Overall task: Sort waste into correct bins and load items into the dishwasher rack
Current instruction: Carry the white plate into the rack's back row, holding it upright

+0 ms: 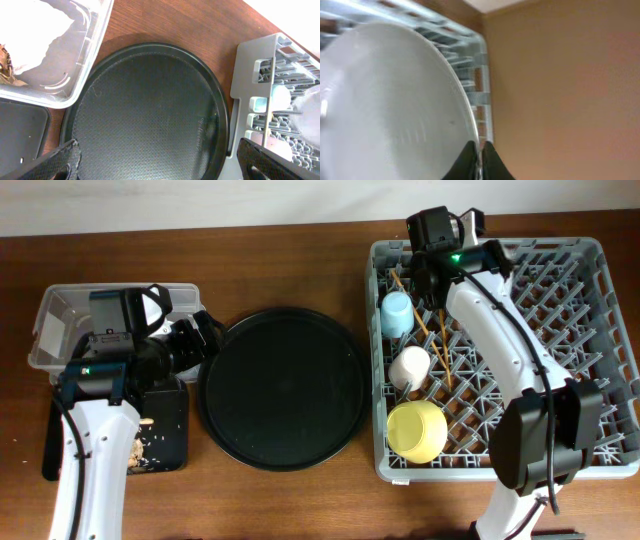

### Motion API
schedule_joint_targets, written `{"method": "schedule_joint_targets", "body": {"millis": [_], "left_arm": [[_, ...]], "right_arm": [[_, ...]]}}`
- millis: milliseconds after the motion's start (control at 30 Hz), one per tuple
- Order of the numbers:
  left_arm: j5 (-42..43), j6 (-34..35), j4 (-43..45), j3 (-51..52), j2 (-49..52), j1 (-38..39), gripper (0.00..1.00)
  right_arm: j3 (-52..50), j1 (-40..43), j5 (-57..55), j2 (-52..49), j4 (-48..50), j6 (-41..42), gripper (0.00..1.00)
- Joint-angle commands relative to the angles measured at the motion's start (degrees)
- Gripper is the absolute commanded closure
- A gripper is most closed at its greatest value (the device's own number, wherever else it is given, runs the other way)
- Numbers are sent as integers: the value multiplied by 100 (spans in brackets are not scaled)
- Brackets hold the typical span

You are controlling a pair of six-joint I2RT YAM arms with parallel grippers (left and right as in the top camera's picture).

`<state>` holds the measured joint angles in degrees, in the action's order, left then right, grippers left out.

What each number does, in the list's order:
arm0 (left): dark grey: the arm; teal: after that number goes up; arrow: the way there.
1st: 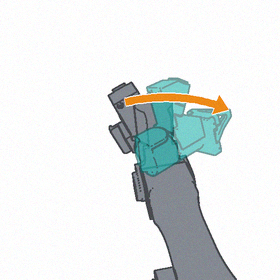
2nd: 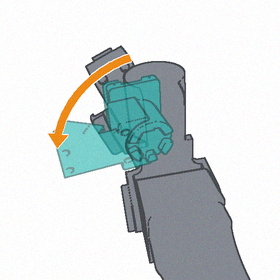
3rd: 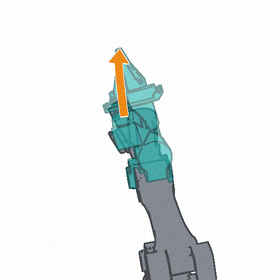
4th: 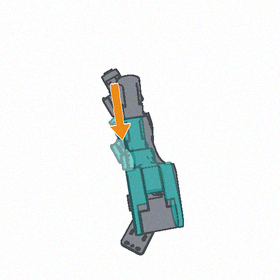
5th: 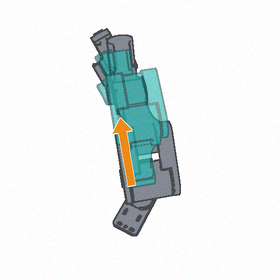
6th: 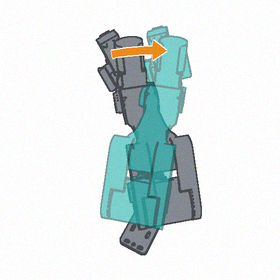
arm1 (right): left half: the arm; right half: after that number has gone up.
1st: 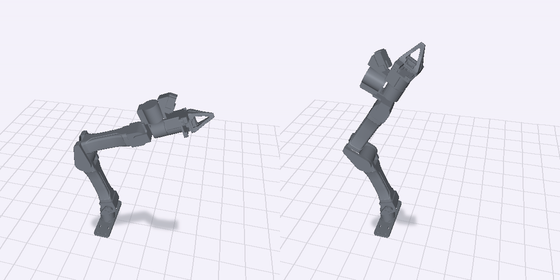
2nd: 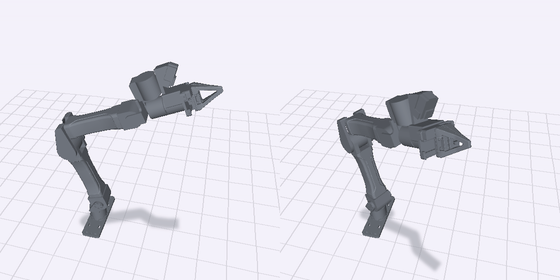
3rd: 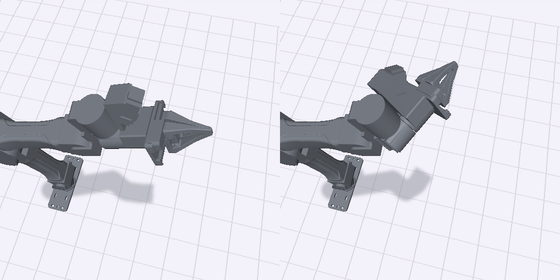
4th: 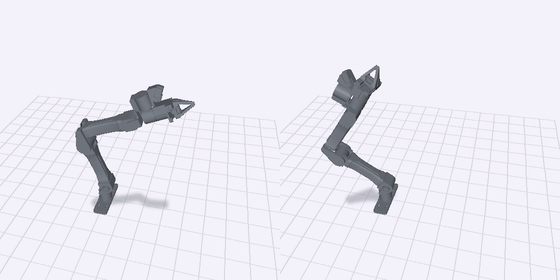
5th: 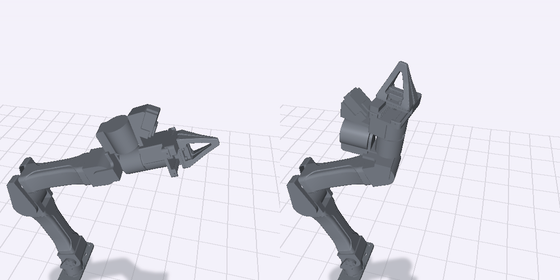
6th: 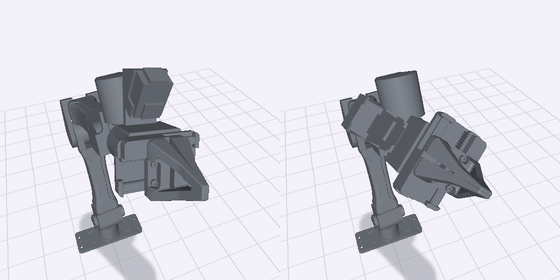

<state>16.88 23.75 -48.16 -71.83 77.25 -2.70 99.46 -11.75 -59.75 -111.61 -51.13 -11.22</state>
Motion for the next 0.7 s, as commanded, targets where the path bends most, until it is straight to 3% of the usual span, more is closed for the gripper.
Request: {"method": "schedule_joint_targets", "body": {"millis": [0, 67, 167, 267, 400, 567, 667], "left_arm": [[-24, -70, 9, -22, -13, -9, 1], [-24, -70, 9, -22, -13, -9, 1], [-24, -70, 9, -22, -13, -9, 1], [-24, -70, 9, -22, -13, -9, 1], [-24, -70, 9, -22, -13, -9, 1], [-24, -70, 9, -22, -13, -9, 1], [-24, -70, 9, -22, -13, -9, 1]], "right_arm": [[-26, 48, 1137, -31, -72, -57, 87], [-26, 50, 1158, -31, -66, -57, 76], [-24, 61, 1154, -28, 0, -57, 14], [-13, 39, 1156, 70, 24, 79, 1], [-13, 9, 1825, 533, 55, 444, 2], [-13, 15, 5193, 1342, -151, 623, 2], [-13, 15, 6559, 1582, -289, 616, 2]]}}
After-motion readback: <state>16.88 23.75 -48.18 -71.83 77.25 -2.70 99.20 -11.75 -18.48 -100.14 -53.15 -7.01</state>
